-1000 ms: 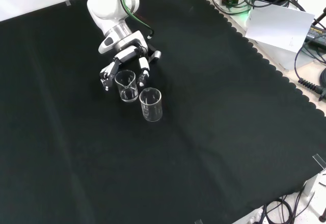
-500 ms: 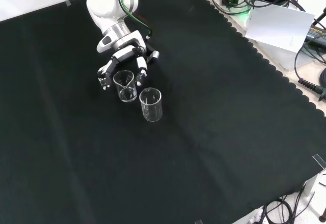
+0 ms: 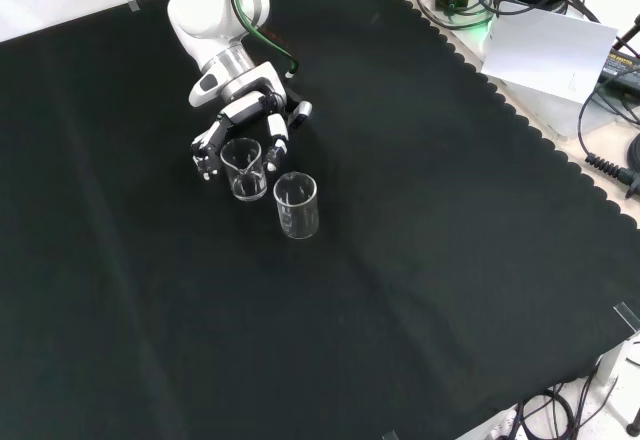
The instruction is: Pick up the beaker on the right.
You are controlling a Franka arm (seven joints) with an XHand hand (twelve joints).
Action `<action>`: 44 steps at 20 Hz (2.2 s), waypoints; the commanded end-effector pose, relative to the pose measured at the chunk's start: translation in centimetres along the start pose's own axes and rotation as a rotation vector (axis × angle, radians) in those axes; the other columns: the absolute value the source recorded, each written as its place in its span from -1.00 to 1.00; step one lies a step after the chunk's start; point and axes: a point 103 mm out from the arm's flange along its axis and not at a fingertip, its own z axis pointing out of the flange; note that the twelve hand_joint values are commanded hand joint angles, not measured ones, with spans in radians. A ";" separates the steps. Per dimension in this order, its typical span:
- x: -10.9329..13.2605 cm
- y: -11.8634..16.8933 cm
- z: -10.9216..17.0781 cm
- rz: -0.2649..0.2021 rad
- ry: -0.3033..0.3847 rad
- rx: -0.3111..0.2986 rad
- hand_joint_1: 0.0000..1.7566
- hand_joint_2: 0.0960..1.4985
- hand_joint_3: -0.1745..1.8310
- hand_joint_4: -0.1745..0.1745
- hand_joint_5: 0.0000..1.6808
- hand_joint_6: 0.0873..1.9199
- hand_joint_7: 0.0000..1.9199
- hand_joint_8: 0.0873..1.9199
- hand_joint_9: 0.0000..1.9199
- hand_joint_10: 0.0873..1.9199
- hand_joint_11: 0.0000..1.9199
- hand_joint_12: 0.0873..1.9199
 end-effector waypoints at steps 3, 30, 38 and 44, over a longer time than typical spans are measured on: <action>0.4 0.5 0.9 0.006 0.004 0.001 0.21 -0.42 -0.15 -0.31 -0.48 -0.13 -0.58 -0.29 -0.49 -0.43 -0.96 0.41; 4.2 0.7 -6.2 -0.019 -0.296 -0.047 0.63 -0.29 -0.08 -1.00 0.33 -0.19 0.32 -0.16 0.45 -0.48 0.22 -0.26; 5.6 0.1 -7.4 -0.025 -0.399 0.042 0.63 -0.31 -0.06 -1.00 0.35 -0.21 0.33 -0.18 0.46 -0.49 0.24 -0.27; 7.1 -0.2 -7.8 -0.023 -0.429 0.120 0.63 -0.24 -0.14 -1.00 0.37 -0.23 0.29 -0.17 0.43 -0.46 0.24 -0.28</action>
